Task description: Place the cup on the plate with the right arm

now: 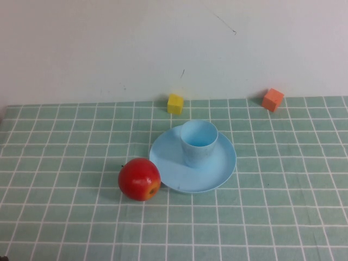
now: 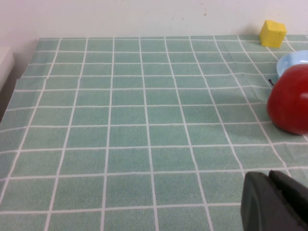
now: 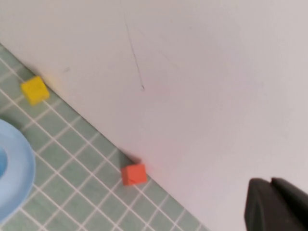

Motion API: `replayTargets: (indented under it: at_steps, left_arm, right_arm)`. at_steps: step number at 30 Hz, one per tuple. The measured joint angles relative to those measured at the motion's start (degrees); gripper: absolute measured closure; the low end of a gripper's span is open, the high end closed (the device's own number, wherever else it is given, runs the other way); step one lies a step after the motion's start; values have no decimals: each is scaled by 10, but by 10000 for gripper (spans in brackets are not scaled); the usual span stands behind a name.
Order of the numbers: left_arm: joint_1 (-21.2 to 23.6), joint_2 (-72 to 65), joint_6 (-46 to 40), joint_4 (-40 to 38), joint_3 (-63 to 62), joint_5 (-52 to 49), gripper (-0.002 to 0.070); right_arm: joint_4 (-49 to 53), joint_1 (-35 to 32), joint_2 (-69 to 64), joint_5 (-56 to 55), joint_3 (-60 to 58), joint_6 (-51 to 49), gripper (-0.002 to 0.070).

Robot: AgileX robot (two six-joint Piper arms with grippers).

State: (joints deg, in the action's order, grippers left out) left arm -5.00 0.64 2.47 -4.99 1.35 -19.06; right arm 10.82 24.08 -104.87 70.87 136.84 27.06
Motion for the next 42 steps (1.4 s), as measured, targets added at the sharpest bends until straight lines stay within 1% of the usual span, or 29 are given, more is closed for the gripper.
replayTargets:
  at_steps: [2, 4, 9, 12, 20, 26, 30, 34, 42]
  left_arm:
    - [0, 0, 0, 0, 0, 0, 678]
    - [0, 0, 0, 0, 0, 0, 678]
    - [0, 0, 0, 0, 0, 0, 678]
    - [0, 0, 0, 0, 0, 0, 678]
    - [0, 0, 0, 0, 0, 0, 678]
    - [0, 0, 0, 0, 0, 0, 678]
    - [0, 0, 0, 0, 0, 0, 678]
    - [0, 0, 0, 0, 0, 0, 678]
    - [0, 0, 0, 0, 0, 0, 678]
  right_arm:
    - [27, 0, 31, 0, -41, -2, 678]
    - [34, 0, 62, 0, -85, -7, 678]
    - [-3, 0, 152, -4, -246, -17, 678]
    - [-22, 0, 223, -48, -371, -29, 678]
    - [-36, 0, 458, -209, -730, -80, 679]
    - [-59, 0, 617, -286, -908, -88, 679]
    - [-62, 0, 695, -325, -992, -91, 679]
    - [-65, 0, 749, -327, -1043, -94, 679]
    - [-66, 0, 766, -323, -1100, -94, 679]
